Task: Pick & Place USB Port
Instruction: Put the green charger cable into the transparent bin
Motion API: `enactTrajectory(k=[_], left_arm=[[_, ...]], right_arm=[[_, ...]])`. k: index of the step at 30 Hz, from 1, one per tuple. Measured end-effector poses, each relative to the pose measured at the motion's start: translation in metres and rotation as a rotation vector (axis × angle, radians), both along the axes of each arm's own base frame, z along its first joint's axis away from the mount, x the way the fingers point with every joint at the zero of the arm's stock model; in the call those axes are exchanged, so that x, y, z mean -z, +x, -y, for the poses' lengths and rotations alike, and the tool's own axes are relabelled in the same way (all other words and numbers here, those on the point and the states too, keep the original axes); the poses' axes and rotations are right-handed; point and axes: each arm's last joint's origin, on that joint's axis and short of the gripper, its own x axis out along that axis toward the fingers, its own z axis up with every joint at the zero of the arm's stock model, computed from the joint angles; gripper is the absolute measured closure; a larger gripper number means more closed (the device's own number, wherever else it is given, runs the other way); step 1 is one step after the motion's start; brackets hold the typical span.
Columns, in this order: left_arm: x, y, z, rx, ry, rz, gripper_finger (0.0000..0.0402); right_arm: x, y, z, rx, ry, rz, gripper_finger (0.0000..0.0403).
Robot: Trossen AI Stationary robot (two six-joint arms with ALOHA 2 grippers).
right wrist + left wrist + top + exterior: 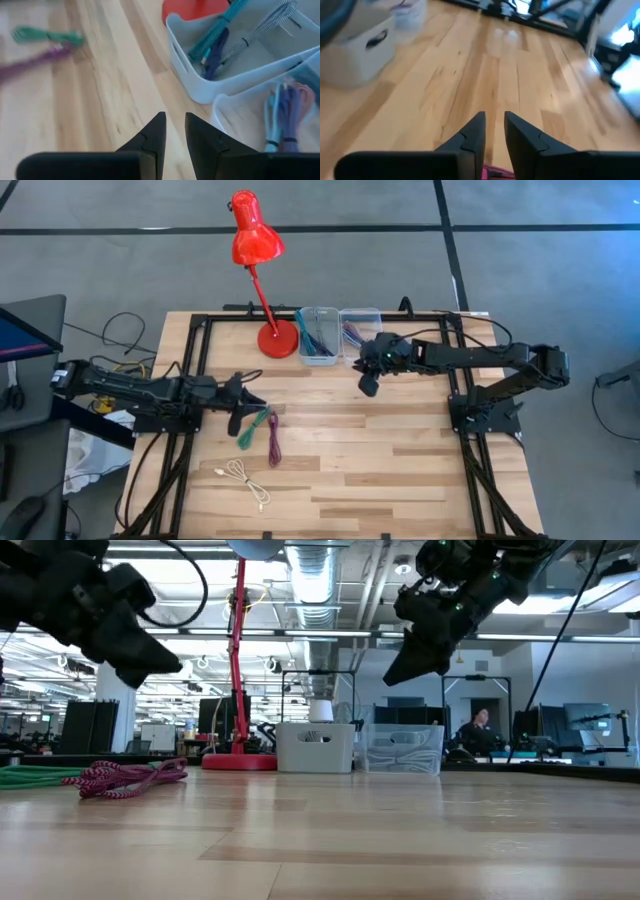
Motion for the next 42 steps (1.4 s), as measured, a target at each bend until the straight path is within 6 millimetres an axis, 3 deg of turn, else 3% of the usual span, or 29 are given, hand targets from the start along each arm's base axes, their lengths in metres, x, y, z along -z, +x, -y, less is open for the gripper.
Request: enactTrajectory(k=[7,15,25,34,42], left_arm=[[-0.018,-0.003,0.001,0.050,0.208,0.090,0.0352],[-0.016,-0.024,-0.003,0.020,0.194,0.038,0.0392],[-0.020,-0.036,-0.004,0.011,0.177,0.086,0.0390],[-0.009,-0.036,-0.004,-0.002,0.130,0.049,0.0392],[-0.008,-0.036,-0.004,-0.022,0.041,0.053,0.0391]], right_arm=[[0.000,0.001,-0.010,-0.066,-0.050,-0.031,0.0337],[-0.008,-0.007,-0.012,-0.027,-0.128,-0.030,0.0337],[-0.015,-0.056,-0.022,0.036,-0.142,0.093,0.0337],[0.001,-0.099,-0.046,-0.023,-0.138,0.327,0.0337],[0.013,-0.117,-0.058,-0.088,-0.130,0.380,0.0337]])
